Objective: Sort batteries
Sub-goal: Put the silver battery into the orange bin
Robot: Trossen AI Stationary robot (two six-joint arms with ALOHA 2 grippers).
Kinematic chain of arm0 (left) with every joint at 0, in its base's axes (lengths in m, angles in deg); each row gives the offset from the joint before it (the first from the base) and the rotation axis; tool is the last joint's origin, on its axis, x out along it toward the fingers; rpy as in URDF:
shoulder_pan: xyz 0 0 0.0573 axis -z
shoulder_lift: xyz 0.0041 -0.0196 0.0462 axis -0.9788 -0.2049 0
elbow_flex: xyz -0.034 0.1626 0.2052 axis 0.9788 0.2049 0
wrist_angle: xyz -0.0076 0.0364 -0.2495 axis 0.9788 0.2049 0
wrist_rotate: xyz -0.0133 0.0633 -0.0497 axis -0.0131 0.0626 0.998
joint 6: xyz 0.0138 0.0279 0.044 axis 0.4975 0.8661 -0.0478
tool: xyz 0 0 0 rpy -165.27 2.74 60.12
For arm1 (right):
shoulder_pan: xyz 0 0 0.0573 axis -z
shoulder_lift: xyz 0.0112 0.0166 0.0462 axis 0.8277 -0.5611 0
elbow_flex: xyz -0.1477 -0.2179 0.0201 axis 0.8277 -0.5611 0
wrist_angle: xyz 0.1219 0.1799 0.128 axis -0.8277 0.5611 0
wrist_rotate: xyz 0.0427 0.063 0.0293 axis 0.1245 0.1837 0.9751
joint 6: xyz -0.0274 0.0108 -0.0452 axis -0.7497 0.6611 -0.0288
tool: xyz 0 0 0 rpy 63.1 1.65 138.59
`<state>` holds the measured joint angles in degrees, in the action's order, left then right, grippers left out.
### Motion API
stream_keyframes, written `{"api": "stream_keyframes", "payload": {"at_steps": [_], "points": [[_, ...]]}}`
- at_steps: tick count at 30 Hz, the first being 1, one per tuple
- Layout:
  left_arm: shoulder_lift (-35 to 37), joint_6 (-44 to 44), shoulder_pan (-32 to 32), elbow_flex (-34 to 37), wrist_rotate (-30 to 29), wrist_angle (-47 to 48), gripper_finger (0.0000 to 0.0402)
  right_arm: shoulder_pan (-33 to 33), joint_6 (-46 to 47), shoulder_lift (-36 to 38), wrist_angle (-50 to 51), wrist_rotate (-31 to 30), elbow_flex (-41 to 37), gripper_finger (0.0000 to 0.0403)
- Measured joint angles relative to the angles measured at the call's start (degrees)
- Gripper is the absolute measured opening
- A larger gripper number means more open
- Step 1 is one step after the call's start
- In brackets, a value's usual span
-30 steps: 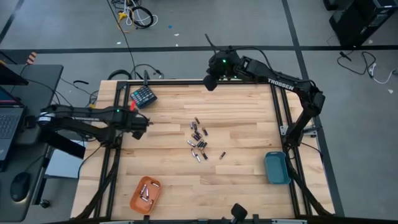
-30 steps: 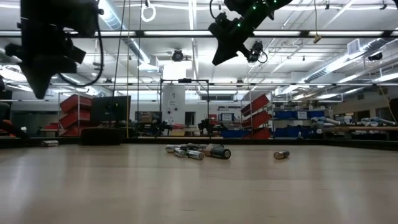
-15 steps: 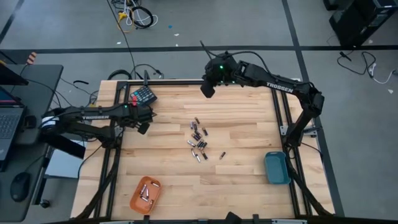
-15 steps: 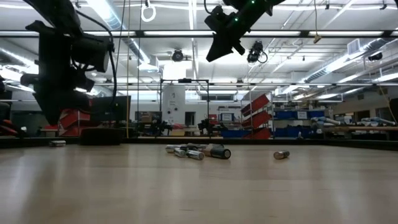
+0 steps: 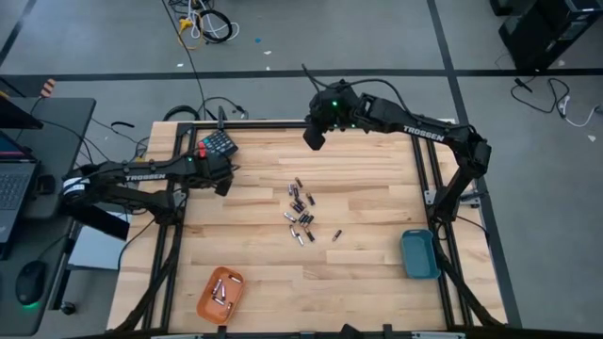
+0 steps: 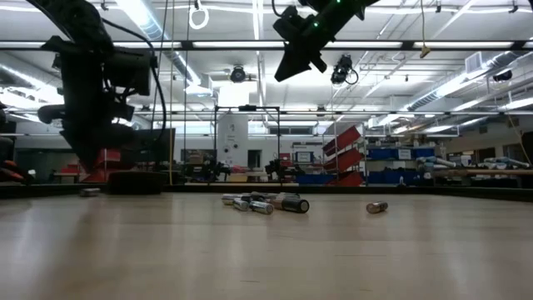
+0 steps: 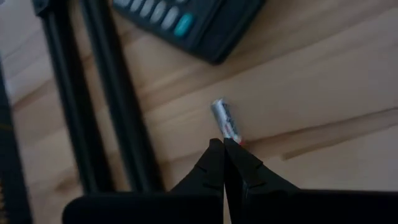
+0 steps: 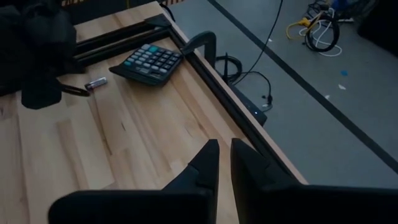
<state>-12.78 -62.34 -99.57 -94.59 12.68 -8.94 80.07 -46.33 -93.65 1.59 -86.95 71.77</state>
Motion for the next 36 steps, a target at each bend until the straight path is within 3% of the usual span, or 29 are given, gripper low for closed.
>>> {"api": "stream_keyframes", "payload": {"at_steps": [9,21,36], "points": [[-0.5,1.7,0.0,0.5,-1.1,-2.8,0.0,-0.5,-0.2,0.0,-0.1,0.0,0.0,0.0028],[-0.5,3.5,0.0,8.9,0.2,-19.0,0.0,-0.6,-0.2,0.0,-0.5,0.0,0.0,0.0029],[-0.5,10.8,0.0,10.3,6.6,-30.0,0.0,-0.6,-0.2,0.0,-2.0,0.0,0.0,0.003]]}}
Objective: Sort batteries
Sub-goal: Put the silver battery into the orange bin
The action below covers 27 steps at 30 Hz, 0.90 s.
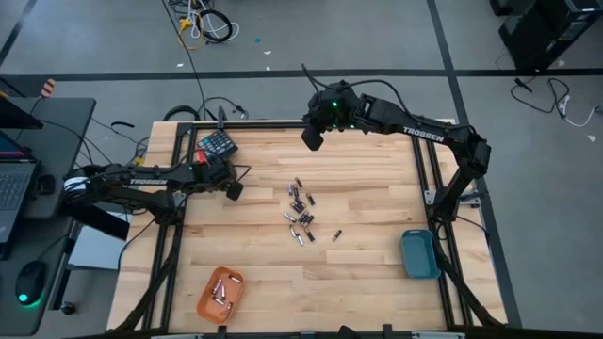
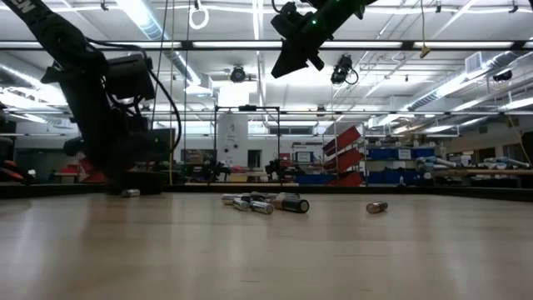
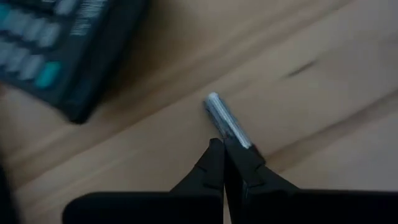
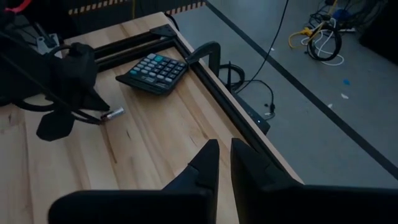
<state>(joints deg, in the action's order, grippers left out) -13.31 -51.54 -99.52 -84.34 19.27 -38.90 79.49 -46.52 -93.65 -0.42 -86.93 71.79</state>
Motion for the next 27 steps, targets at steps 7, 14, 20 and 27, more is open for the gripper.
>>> {"api": "stream_keyframes", "payload": {"at_steps": [7,14,20,27], "points": [[0.0,2.9,0.0,0.0,3.7,-3.4,0.0,0.0,0.0,-0.1,0.0,0.0,0.0,0.0028],[0.5,5.8,0.1,-2.4,5.4,-3.2,0.0,0.0,0.0,-0.3,0.0,0.0,0.0,0.0028],[2.1,9.5,0.7,-5.6,8.0,-3.2,0.0,0.0,0.0,-0.3,0.0,0.0,0.0,0.0029],[8.6,18.2,3.1,-7.9,8.1,-2.6,0.0,0.1,0.6,-0.3,-4.9,-0.3,0.0,0.0027]]}}
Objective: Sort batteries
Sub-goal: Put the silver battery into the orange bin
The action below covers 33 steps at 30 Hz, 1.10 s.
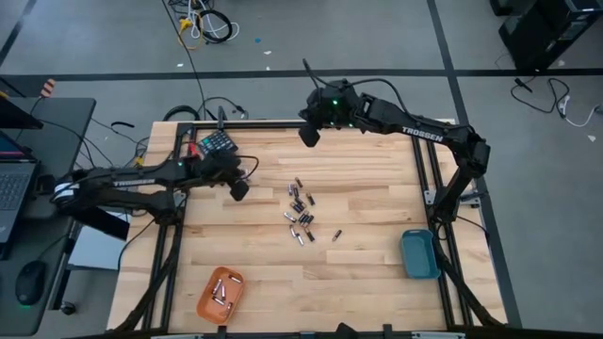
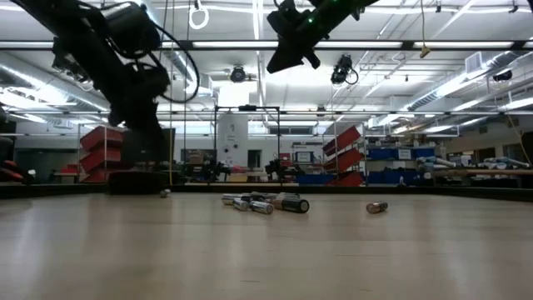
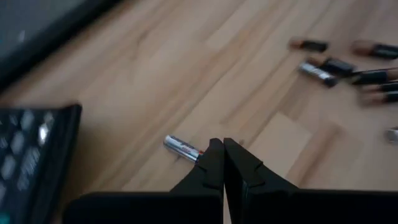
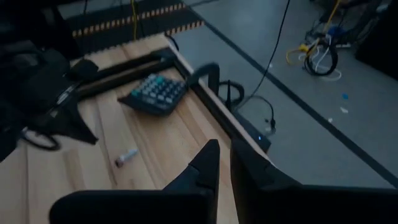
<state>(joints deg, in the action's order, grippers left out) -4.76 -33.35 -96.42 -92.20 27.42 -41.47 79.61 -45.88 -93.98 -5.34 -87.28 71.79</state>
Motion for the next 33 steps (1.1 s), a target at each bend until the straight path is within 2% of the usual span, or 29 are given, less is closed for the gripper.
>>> {"api": "stream_keyframes", "payload": {"at_steps": [6,12,18,24,33], "points": [[9.6,5.3,1.5,-0.1,0.2,-1.5,0.0,0.0,0.1,0.0,-4.2,-0.2,0.0,0.0029],[19.5,9.6,1.5,-0.1,2.2,-5.8,0.0,0.0,4.4,0.0,-7.3,0.2,0.0,0.0028],[27.5,14.7,1.5,-0.1,1.7,-10.2,0.0,-3.3,7.6,-1.3,-2.5,-0.8,0.1,0.0027],[34.0,17.5,1.5,-0.1,1.7,-10.9,0.0,-8.4,13.1,-7.1,-1.0,-7.6,0.0,0.0027],[37.2,17.8,1.5,-0.1,1.6,-7.3,0.0,-10.2,16.9,-18.2,-6.3,-7.7,0.0,0.0027]]}}
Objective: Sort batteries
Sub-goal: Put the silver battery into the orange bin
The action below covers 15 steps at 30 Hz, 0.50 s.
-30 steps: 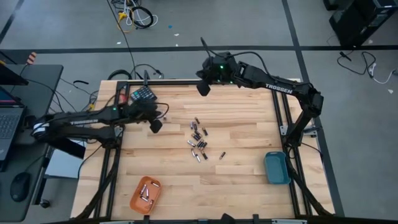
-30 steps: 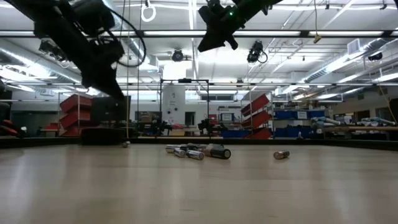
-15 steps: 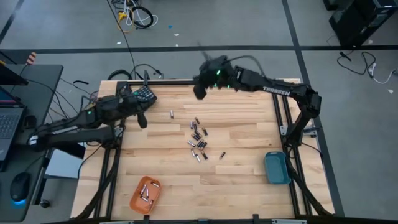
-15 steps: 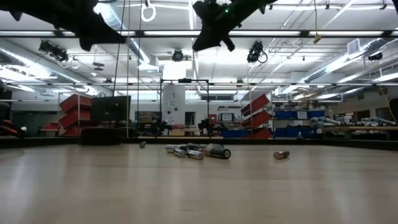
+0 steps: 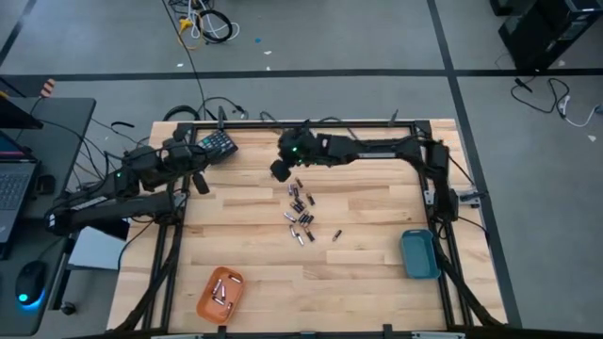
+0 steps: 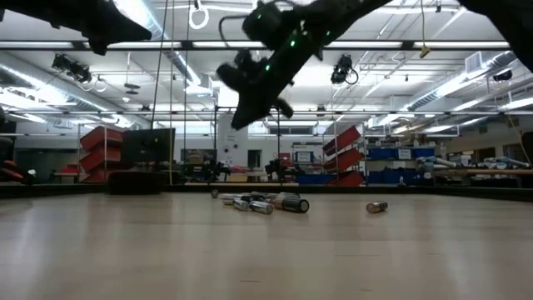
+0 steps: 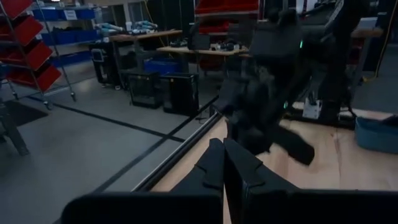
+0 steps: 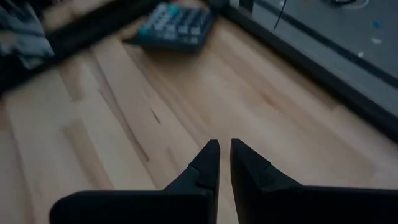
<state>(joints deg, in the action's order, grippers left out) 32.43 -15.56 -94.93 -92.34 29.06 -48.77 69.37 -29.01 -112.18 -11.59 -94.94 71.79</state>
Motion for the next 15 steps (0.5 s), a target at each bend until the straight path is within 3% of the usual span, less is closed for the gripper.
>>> {"api": "stream_keyframes", "payload": {"at_steps": [6,15], "points": [[-0.1,2.1,0.0,0.0,0.0,1.5,0.0,0.0,3.5,-5.9,-0.8,0.0,0.0,0.0042],[-0.1,4.0,0.0,0.0,0.0,1.2,0.0,2.1,10.2,-10.0,-0.2,2.5,0.0,0.0126]]}}
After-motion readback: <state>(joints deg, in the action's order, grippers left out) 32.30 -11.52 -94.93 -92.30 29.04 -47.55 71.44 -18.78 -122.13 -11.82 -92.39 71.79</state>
